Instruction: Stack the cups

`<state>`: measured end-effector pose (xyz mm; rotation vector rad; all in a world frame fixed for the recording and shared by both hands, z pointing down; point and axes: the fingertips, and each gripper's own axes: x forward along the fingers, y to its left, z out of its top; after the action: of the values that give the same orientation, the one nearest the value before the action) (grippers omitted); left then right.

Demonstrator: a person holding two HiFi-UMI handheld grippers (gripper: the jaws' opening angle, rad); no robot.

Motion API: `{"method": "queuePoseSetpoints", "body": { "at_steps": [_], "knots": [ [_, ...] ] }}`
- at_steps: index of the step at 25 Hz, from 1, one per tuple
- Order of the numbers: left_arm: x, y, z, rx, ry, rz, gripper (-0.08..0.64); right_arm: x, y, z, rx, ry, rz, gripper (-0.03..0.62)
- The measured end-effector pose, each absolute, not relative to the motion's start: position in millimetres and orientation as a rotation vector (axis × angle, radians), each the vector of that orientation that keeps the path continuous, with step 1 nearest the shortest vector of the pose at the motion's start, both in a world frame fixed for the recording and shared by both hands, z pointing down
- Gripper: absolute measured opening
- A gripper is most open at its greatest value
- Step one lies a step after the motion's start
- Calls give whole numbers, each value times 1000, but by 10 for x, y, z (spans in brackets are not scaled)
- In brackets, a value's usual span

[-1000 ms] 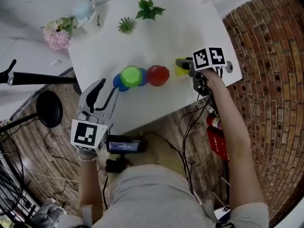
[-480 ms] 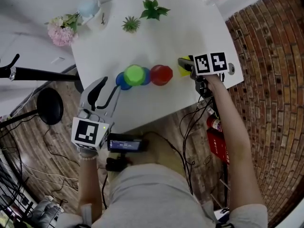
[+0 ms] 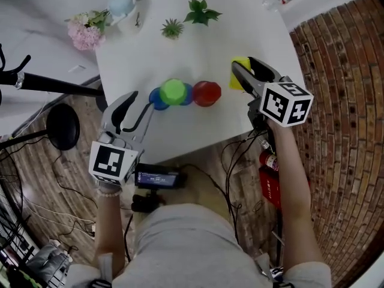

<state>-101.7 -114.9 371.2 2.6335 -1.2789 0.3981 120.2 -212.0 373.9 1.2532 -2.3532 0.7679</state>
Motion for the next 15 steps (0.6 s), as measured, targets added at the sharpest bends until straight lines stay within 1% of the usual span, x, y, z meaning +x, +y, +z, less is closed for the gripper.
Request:
{"method": "queuePoseSetpoints", "body": {
  "at_steps": [8, 15],
  "knots": [
    [-1047, -1149, 3687, 2642, -1312, 385, 157, 809, -2019, 2958, 1264, -2669, 567, 215],
    [-1058, -1088, 3632, 2620, -1311, 400, 158, 425, -1873, 2711, 1114, -2831, 487, 215]
  ]
}}
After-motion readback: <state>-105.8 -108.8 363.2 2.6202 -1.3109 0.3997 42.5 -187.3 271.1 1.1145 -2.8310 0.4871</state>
